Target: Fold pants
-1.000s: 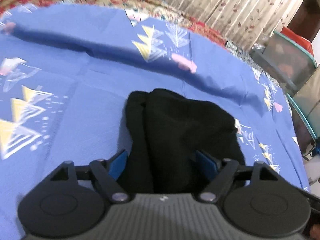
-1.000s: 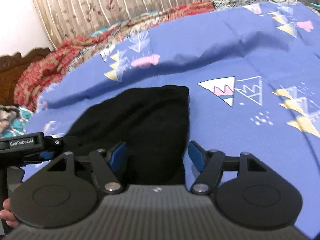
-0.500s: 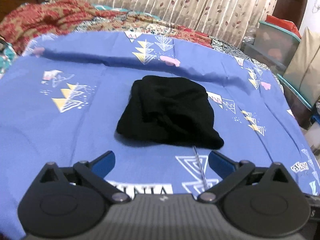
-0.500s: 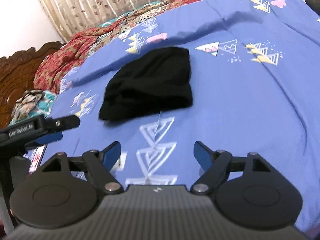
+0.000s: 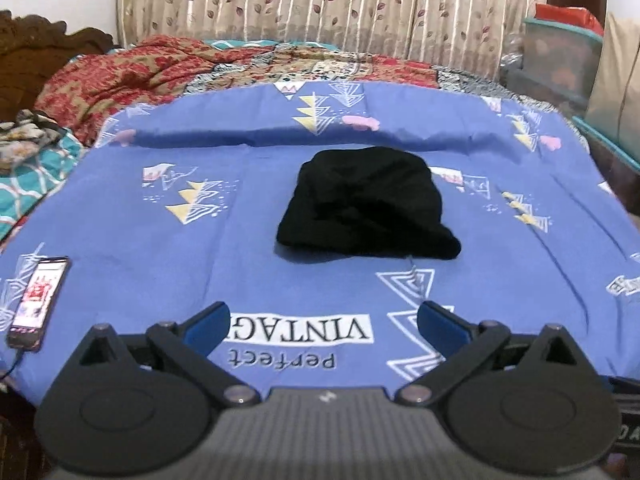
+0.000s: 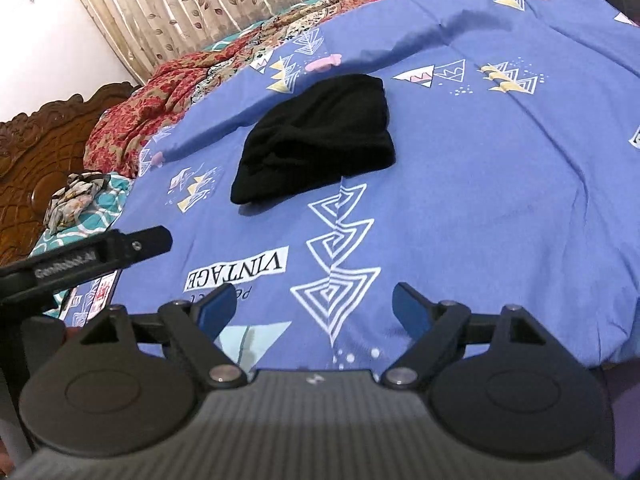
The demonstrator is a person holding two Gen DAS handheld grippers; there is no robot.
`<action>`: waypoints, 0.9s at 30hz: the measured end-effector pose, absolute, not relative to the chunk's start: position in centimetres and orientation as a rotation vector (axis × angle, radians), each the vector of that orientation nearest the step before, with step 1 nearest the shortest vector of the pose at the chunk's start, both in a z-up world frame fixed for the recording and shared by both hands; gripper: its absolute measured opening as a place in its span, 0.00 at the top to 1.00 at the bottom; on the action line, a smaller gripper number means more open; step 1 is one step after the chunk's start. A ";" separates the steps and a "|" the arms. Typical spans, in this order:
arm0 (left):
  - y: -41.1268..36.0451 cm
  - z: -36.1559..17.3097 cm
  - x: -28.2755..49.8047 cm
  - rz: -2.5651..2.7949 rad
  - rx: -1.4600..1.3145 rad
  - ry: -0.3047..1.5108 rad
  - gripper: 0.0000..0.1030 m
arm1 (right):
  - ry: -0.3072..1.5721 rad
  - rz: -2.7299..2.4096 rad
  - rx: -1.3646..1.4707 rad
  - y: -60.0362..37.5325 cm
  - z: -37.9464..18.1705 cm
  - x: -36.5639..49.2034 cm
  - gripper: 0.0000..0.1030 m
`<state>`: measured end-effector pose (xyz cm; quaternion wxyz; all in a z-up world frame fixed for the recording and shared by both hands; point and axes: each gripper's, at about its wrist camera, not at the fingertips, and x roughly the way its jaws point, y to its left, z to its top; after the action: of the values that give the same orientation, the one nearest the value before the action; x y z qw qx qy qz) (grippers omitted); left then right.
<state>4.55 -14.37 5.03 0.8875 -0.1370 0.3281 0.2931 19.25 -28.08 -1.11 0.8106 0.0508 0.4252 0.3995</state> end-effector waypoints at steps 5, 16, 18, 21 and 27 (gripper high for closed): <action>-15.2 5.1 3.9 0.630 -0.269 0.685 0.00 | 0.922 0.850 0.119 -28.7 -1.4 18.4 0.15; -16.4 5.1 3.9 0.670 -0.216 0.707 0.00 | 0.928 0.848 0.146 -29.5 -1.5 18.4 0.15; -16.4 5.0 3.8 0.680 -0.215 0.709 0.00 | 0.933 0.849 0.148 -29.6 -1.7 18.5 0.15; -16.3 4.6 3.8 0.696 -0.206 0.720 0.00 | 0.942 0.846 0.154 -29.7 -1.9 18.6 0.15; -16.7 3.8 4.6 0.760 -0.120 0.756 0.00 | 0.964 0.842 0.165 -30.0 -2.3 19.2 0.15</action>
<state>4.59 -16.70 3.76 0.8580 -0.0569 0.3601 0.3619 19.19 -29.99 -2.33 0.7990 0.0769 0.4492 0.3922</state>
